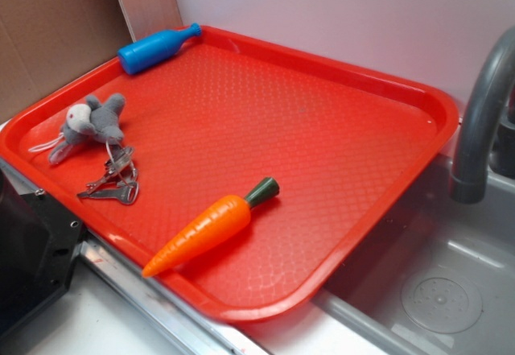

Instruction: Grab the silver keys.

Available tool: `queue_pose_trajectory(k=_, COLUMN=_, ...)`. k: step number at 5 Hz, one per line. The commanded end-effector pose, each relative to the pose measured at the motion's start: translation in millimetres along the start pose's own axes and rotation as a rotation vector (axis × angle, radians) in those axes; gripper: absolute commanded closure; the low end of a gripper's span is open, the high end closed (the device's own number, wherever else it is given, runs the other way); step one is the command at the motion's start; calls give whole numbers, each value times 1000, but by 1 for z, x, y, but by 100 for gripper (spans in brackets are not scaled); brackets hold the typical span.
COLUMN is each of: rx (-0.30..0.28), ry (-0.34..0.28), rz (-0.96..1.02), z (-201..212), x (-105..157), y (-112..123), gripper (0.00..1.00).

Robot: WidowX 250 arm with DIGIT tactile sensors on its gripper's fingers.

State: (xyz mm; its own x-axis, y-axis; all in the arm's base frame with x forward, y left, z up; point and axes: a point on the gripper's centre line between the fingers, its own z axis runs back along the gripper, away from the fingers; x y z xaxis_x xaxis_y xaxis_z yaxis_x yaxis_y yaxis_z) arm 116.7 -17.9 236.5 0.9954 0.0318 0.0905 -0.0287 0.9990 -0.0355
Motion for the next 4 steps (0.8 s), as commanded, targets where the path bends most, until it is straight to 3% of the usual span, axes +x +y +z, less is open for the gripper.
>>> queue_pose_trajectory(k=1, rx=0, ry=0, rz=0, z=0, x=0, y=0, gripper=0)
queue_pose_trajectory(k=2, rx=-60, ry=-33, rz=255, z=-46, x=6, y=-1, gripper=0)
queue_pose_trajectory(k=4, rx=-128, ry=-29, rz=626, z=-111, x=10, y=22, gripper=0)
